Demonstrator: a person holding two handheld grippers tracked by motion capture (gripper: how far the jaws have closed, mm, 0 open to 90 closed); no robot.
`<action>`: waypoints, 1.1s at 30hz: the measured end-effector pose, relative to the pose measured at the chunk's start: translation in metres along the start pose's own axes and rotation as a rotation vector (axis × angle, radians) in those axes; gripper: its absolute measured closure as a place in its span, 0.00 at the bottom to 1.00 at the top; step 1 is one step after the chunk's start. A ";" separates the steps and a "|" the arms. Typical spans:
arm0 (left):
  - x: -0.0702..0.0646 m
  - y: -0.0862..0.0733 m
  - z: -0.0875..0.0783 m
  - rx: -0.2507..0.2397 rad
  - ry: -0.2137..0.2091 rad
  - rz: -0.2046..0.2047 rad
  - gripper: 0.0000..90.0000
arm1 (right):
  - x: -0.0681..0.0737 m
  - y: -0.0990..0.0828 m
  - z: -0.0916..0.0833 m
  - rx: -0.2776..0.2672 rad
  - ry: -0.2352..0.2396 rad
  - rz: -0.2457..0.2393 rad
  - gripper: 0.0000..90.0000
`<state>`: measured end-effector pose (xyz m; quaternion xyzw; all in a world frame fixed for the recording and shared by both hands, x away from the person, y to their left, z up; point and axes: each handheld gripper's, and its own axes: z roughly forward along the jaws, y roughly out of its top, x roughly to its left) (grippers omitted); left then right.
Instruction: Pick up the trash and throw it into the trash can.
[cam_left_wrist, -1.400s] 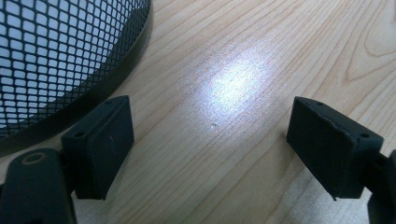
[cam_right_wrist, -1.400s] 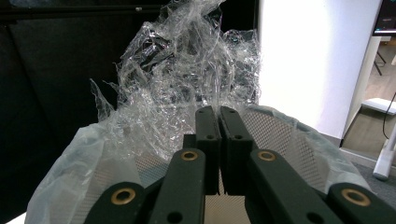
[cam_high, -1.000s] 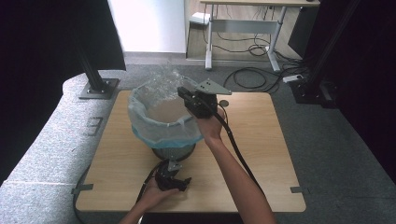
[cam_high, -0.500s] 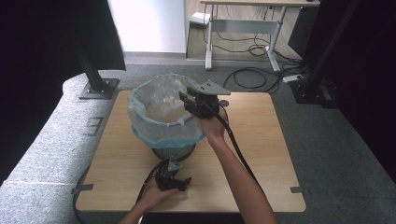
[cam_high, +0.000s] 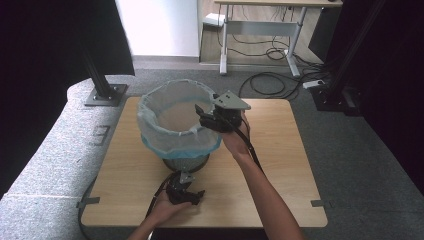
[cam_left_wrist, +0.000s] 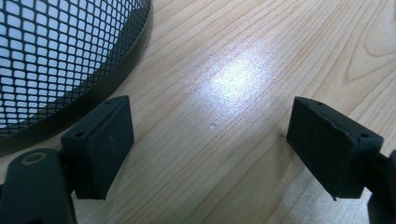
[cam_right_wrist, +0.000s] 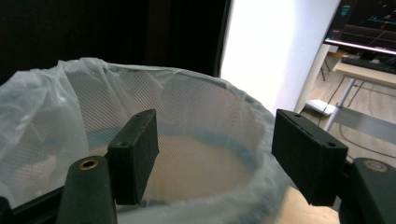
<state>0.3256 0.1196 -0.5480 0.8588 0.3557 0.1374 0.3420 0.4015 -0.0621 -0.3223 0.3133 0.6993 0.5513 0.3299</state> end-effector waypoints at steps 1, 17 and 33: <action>0.000 0.000 0.000 0.000 0.000 0.000 0.16 | -0.001 -0.001 -0.003 -0.003 -0.002 -0.006 0.34; -0.001 0.000 0.000 -0.004 -0.001 -0.009 0.16 | -0.038 -0.056 -0.069 0.003 -0.087 0.024 0.34; 0.000 0.000 0.000 -0.003 0.000 -0.005 0.16 | -0.066 -0.123 -0.101 0.119 -0.158 0.096 0.34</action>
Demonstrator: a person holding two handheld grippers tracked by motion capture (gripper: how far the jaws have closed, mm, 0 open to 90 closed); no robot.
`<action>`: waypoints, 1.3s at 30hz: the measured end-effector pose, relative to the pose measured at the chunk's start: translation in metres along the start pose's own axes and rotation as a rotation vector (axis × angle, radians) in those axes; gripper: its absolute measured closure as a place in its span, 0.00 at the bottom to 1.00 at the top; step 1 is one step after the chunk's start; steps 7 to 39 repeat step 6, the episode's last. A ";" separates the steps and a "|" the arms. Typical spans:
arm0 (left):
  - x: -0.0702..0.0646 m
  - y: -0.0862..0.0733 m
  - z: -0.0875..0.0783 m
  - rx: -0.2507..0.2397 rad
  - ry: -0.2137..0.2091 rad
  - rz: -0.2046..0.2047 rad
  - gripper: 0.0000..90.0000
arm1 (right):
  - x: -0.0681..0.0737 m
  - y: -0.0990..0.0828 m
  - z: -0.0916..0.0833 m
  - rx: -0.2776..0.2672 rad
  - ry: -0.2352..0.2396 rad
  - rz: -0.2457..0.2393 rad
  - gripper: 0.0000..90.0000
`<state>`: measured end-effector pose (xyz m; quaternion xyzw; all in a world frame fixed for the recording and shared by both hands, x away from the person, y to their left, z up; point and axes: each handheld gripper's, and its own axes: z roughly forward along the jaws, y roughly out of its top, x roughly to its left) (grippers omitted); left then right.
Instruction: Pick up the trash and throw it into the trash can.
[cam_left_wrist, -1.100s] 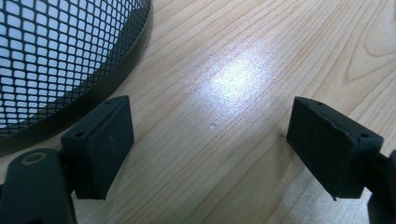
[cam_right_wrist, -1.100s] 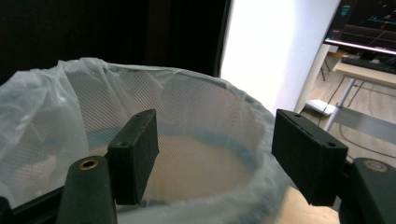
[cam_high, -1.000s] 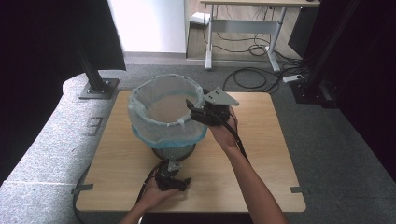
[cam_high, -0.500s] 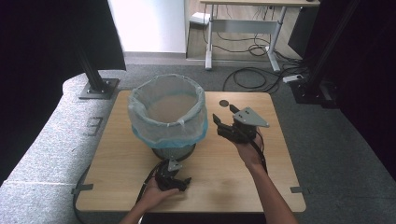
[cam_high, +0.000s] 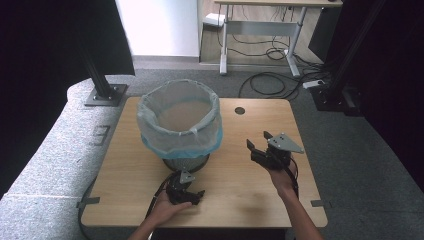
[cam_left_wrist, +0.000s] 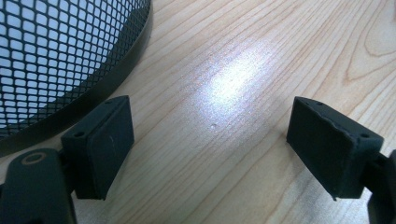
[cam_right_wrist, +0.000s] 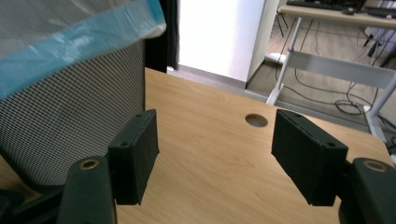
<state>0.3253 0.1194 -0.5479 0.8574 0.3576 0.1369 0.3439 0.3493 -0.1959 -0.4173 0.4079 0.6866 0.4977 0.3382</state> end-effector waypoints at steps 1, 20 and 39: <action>0.000 0.000 0.000 -0.001 -0.001 0.000 0.16 | -0.001 0.000 -0.001 0.000 -0.002 0.005 0.34; 0.000 0.000 0.000 0.000 0.000 0.000 0.16 | -0.002 -0.004 -0.002 0.005 -0.006 0.009 0.34; 0.000 0.000 0.000 0.000 0.000 0.000 0.16 | -0.002 -0.004 -0.002 0.005 -0.006 0.009 0.34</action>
